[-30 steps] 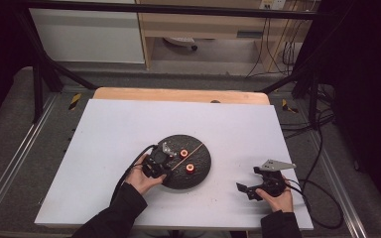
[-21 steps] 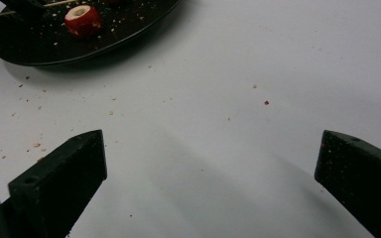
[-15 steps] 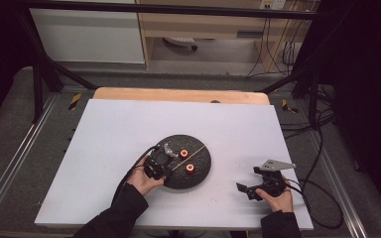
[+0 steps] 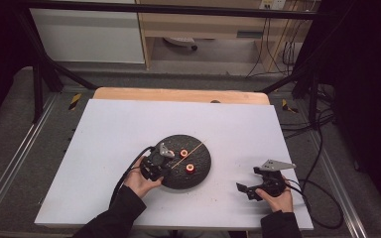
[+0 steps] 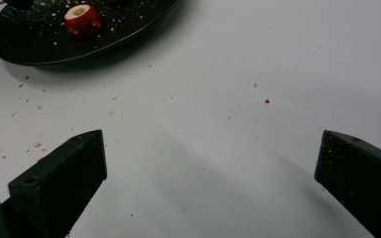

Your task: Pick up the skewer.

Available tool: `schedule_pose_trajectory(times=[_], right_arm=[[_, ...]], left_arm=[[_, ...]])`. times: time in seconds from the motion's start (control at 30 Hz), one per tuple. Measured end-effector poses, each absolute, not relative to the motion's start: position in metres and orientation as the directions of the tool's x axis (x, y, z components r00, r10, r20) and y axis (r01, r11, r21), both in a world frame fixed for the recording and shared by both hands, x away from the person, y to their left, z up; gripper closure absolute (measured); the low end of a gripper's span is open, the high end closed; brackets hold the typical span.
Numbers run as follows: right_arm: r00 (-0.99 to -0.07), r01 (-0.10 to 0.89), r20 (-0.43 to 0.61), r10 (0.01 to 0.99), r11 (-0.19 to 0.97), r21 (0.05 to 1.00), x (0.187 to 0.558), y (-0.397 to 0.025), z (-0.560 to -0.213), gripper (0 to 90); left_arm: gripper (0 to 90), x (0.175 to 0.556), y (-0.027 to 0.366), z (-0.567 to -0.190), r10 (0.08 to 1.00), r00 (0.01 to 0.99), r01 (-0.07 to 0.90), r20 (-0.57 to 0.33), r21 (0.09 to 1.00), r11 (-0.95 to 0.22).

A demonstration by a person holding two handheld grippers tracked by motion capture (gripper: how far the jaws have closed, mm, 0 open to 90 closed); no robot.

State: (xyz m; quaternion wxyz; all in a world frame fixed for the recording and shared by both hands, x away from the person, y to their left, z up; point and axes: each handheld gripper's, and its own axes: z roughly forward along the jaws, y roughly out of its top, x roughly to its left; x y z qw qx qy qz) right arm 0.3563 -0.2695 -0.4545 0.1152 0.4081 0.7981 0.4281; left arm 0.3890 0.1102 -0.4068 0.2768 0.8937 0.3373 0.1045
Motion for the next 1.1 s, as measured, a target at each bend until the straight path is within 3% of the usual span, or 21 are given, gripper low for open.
schedule_pose_trajectory(times=[0.73, 1.1], right_arm=[[-0.626, 0.571, 0.178, 0.759, 0.291, 0.767, 0.357, -0.261, -0.449, 0.5], [-0.617, 0.586, 0.159, 0.771, 0.315, 0.746, 0.361, -0.242, -0.439, 0.5]], left_arm=[[88.5, 0.351, 0.166, -0.408, 0.721, 0.691, 0.503, -0.054, 0.753, -0.426], [88.4, 0.338, 0.19, -0.413, 0.736, 0.673, 0.491, -0.08, 0.793, -0.362]])
